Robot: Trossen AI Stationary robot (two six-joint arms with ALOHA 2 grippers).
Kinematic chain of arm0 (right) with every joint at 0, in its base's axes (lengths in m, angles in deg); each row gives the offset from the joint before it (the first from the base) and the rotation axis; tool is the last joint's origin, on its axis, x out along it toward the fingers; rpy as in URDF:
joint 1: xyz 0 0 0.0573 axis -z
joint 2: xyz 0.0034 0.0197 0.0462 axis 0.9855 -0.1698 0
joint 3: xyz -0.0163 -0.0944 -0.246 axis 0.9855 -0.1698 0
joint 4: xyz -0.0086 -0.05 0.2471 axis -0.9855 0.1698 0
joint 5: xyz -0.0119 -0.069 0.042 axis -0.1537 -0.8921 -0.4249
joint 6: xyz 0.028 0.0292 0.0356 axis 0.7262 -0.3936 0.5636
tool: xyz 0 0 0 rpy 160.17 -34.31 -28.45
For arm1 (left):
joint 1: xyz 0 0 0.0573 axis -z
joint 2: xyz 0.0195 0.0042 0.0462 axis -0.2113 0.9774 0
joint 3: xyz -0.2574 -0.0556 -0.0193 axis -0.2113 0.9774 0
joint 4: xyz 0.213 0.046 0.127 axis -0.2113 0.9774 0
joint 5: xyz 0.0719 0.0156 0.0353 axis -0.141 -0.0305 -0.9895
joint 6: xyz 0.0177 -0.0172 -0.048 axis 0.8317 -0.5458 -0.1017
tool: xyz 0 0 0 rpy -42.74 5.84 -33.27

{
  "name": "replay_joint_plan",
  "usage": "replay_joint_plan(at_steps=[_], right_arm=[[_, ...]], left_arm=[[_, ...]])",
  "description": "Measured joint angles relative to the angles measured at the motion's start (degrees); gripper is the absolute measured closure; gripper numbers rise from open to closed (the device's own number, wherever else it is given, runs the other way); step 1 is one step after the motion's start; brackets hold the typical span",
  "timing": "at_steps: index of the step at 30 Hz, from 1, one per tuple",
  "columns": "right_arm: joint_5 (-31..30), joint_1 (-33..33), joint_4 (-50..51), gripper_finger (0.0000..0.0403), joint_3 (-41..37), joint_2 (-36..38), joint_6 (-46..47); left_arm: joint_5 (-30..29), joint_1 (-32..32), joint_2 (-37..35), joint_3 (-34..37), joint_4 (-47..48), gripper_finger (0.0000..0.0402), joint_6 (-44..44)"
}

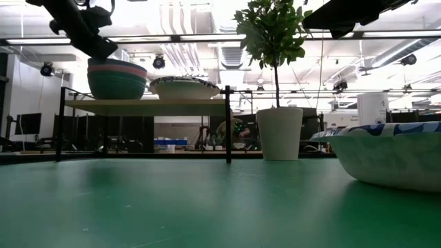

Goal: Place and stack bowls onto a shelf
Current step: Stack the blue bowl on top of the pink bowl on the shelf, then stack the white patterned bowl on top of the white patterned bowl on the shelf

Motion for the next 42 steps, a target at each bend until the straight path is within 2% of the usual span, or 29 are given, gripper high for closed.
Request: replay_joint_plan(at_steps=[9,20,22,27,31,35,38,42], right_arm=[[0.0,0.0,0.0,0.0394,0.0,0.0,0.1],[0.0,0.0,0.0,0.0394,0.0,0.0,0.3],[0.0,0.0,0.0,0.0394,0.0,0.0,0.3],[0.0,0.0,0.0,0.0394,0.0,0.0,0.8],[0.0,0.0,-0.1,0.0394,0.0,0.0,2.3],[-0.1,-0.3,-0.7,0.0394,0.0,-0.2,7.4],[0.0,-1.2,-3.5,0.0394,0.2,-2.0,9.1],[0.0,-1.2,1.7,0.0394,5.1,-6.1,14.2]], left_arm=[[0.1,-0.1,-0.1,0.8,3.9,0.0364,-5.7],[1.0,0.0,-0.6,-0.7,3.7,0.0364,-5.9],[5.4,0.0,-1.1,-1.9,3.7,0.0364,-7.0],[29.5,0.0,-2.5,-2.8,1.9,0.0364,-10.5],[41.5,0.3,-3.4,-2.5,1.6,0.0364,-14.9],[47.3,3.2,-5.3,-1.5,1.1,0.0364,-19.3],[47.8,7.6,-6.7,-0.4,-0.5,0.0364,-20.8],[47.8,15.2,-8.0,2.0,-6.6,0.0364,-22.5]])
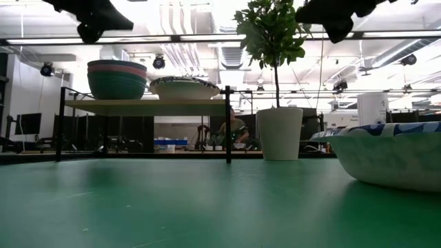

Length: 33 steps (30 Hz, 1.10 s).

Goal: Place and stack bowls onto a shelf
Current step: Stack the white patterned bowl on top of the white patterned bowl on the shelf

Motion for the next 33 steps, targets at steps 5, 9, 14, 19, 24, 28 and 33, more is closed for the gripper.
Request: replay_joint_plan(at_steps=[5,9,14,19,24,28,33], right_arm=[[4.9,0.5,17.5,0.0394,9.9,-7.6,6.1],[12.5,1.5,29.0,0.0394,17.5,-13.5,8.5],[16.5,2.1,40.8,0.0393,25.5,-20.9,9.4],[22.8,2.7,46.9,0.0362,31.4,-28.1,9.8],[23.9,2.7,50.7,0.0299,34.7,-34.1,8.8],[23.0,2.9,54.4,0.025,35.7,-37.7,4.7],[22.6,4.5,55.7,0.0216,34.7,-40.2,2.7]], left_arm=[[0.0,11.0,0.0,5.2,-11.8,0.0364,-0.9],[-2.3,18.7,0.5,8.1,-19.5,0.0364,-0.7],[-9.3,25.9,0.8,9.7,-23.1,0.0364,1.0],[-15.0,30.8,1.4,9.7,-23.3,0.0364,3.1],[-15.2,32.8,1.8,9.6,-23.5,0.0364,4.0],[-15.2,33.2,2.3,9.6,-23.5,0.0364,4.8],[-15.2,33.2,3.1,9.6,-23.4,0.0364,5.0]])
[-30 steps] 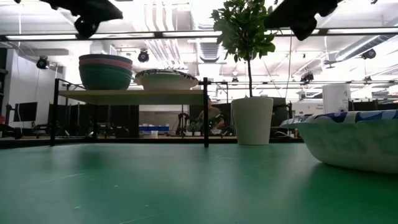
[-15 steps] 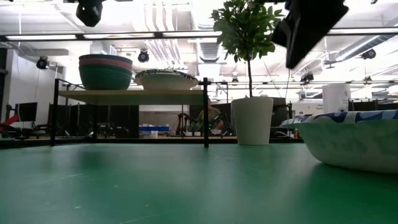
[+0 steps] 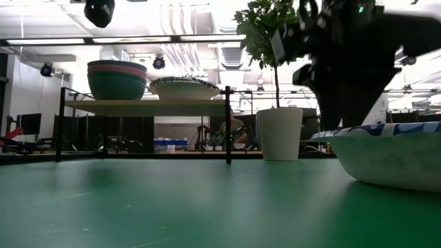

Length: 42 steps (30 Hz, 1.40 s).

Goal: Place and stack bowls onto a shelf
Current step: Stack the white patterned bowl on top of the white patterned bowl on the shelf

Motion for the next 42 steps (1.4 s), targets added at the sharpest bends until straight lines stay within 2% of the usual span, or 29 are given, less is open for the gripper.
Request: replay_joint_plan(at_steps=[5,9,13,19,29,35,39,42], right_arm=[[0.6,1.6,-0.2,0.0215,-0.3,-1.3,-2.3],[3.6,2.6,-0.8,0.0238,-0.4,-2.4,-3.4],[6.5,3.4,-1.3,0.0286,-0.6,-3.6,-3.9],[11.1,4.0,-1.8,0.0382,-0.4,-3.4,-4.1],[16.0,9.5,-1.6,0.0393,6.0,1.4,0.9],[13.8,15.1,-2.3,0.0394,13.6,4.1,3.9],[7.4,18.5,-2.9,0.0394,19.4,4.4,5.5],[0.1,21.2,-3.2,0.0394,23.8,4.4,8.1]], left_arm=[[0.0,0.0,1.2,0.1,0.1,0.0364,0.2],[0.0,0.0,1.6,0.1,0.1,0.0364,0.2],[0.0,0.0,1.3,0.1,0.1,0.0364,0.3],[0.0,0.0,1.0,0.1,0.2,0.0364,0.3],[0.0,0.0,1.0,0.1,0.2,0.0364,0.5],[0.0,0.0,0.9,0.1,0.2,0.0364,0.5],[0.0,0.0,0.4,0.1,0.9,0.0364,0.5],[0.0,0.0,-0.7,0.2,2.5,0.0364,0.5]])
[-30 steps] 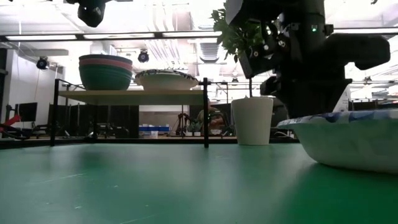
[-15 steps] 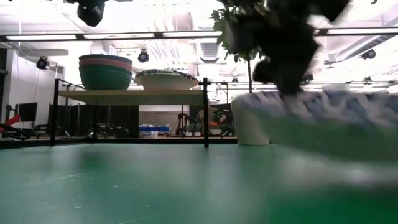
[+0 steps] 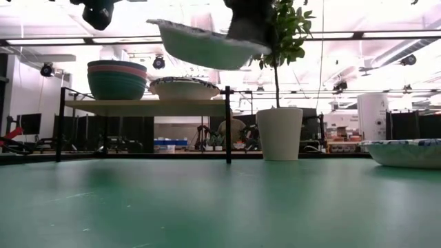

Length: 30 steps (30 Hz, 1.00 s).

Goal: Place and stack bowls onto a shelf
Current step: Stack the white patterned bowl on top of the white patterned bowl on the shelf

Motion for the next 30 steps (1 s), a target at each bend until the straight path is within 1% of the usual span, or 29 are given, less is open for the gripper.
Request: replay_joint_plan(at_steps=[2,8,15,20,26,30], right_arm=[[-2.1,2.6,-0.5,0.0394,2.3,0.0,1.0],[-2.5,10.4,-1.6,0.0394,7.8,-0.1,2.7],[-4.4,16.1,-10.4,0.0392,7.9,-0.1,2.7],[-4.5,17.7,-14.4,0.0391,5.8,-0.1,2.6],[-7.6,17.7,-16.6,0.039,4.2,-0.1,2.0],[-10.1,17.3,-20.9,0.039,2.6,-0.1,1.6]], left_arm=[[0.0,0.0,-1.0,0.0,0.6,0.0364,0.0],[0.0,0.0,-4.0,0.0,1.8,0.0364,0.0],[0.0,0.0,-5.1,0.7,2.1,0.0364,1.2],[0.0,0.0,-5.2,0.8,2.0,0.0364,1.4],[0.0,0.0,-5.2,0.8,1.9,0.0364,1.5],[0.0,0.0,-5.2,0.8,1.6,0.0364,1.5]])
